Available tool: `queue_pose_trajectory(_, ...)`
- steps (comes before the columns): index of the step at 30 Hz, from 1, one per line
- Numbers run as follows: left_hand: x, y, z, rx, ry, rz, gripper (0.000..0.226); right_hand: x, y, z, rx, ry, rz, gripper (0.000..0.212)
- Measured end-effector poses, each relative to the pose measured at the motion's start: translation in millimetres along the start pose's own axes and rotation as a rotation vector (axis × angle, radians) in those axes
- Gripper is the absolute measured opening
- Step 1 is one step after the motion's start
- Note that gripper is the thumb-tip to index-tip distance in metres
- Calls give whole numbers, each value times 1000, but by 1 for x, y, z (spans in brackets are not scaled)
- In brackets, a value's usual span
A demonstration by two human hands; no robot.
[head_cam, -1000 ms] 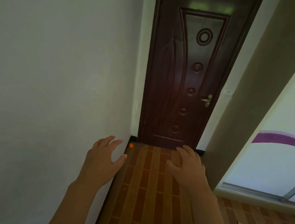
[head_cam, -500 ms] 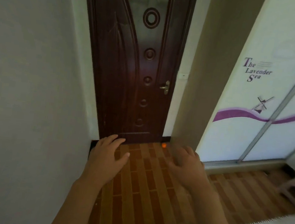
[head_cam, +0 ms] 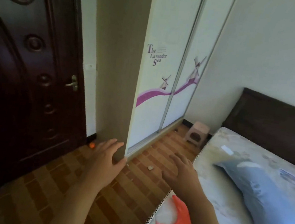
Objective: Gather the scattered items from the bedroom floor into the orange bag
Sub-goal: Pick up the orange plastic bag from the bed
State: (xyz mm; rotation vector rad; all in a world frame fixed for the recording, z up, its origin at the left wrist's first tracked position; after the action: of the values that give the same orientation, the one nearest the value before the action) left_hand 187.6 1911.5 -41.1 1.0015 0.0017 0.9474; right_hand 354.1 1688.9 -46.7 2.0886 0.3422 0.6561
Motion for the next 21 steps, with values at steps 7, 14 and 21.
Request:
queue_pose_trajectory(7,-8,-84,58,-184,-178,-192,52,-51,23,86,-103,-253,49,67)
queue_pose_trajectory(14,-33,-147,70,-180,-220,-328,61,-71,22,131,-124,-372,21,95)
queue_pose_trajectory(21,-57,-207,70,-147,-198,-383,54,-52,-4,192,-130,-388,-49,85)
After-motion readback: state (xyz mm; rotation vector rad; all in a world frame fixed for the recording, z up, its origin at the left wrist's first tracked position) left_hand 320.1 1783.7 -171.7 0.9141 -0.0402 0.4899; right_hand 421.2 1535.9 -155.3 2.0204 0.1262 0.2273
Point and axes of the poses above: each hand's wrist, its own x-axis towards the middle knuckle, its own y-axis out of the back of the hand, z = x × y, the point moved 6 cm from there along x, towards the middle knuckle, and after that the axes turned 15 degrees about z, right-handed, at the moved point
